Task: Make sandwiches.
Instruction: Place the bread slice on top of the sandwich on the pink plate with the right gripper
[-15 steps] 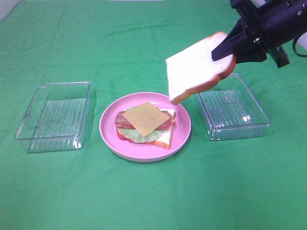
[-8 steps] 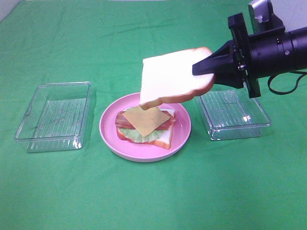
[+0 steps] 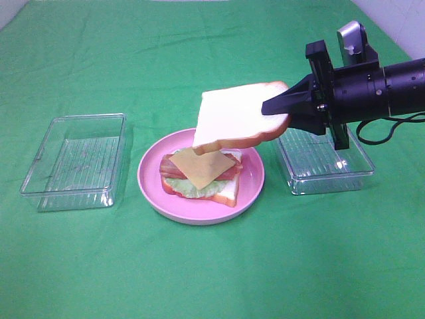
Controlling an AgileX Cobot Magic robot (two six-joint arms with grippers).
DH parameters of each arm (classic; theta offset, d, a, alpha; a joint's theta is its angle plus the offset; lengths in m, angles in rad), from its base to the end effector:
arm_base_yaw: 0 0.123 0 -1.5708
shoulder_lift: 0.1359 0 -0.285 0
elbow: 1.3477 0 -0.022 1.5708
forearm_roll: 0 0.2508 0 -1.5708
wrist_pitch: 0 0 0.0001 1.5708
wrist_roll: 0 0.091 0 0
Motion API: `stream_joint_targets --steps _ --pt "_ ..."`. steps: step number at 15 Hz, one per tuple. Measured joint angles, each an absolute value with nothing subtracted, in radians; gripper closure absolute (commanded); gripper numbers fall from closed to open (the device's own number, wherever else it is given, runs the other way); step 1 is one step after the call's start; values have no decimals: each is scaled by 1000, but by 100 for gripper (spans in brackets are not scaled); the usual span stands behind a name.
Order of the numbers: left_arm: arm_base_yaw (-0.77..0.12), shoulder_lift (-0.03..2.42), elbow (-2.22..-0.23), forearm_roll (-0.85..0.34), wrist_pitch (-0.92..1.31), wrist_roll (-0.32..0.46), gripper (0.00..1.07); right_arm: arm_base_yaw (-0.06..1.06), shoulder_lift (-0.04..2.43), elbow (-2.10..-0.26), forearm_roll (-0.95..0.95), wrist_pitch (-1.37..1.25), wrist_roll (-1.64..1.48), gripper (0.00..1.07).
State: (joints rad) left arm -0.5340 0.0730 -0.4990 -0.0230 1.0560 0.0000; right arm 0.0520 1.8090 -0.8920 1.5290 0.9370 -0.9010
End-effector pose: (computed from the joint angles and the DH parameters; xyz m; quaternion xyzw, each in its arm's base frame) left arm 0.0049 -0.0050 0.2773 0.2297 0.8399 -0.1408 0.4712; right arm 0.3195 0.0900 0.1763 0.0815 0.8504 0.4983 0.1477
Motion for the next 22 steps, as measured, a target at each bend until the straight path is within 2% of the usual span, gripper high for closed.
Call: stream_joint_targets --steps 2,8,20,22 --pt "-534 73 -499 -23 1056 0 29 73 1839 -892 1571 927 -932 107" --pt "-534 73 -499 -23 1056 0 29 258 1987 -994 1696 876 -976 107" --pt "-534 73 -499 -23 1056 0 29 307 2078 -1014 1737 721 -976 107" --pt "-534 73 -499 -23 1056 0 29 307 2080 -1014 1737 718 -976 99"
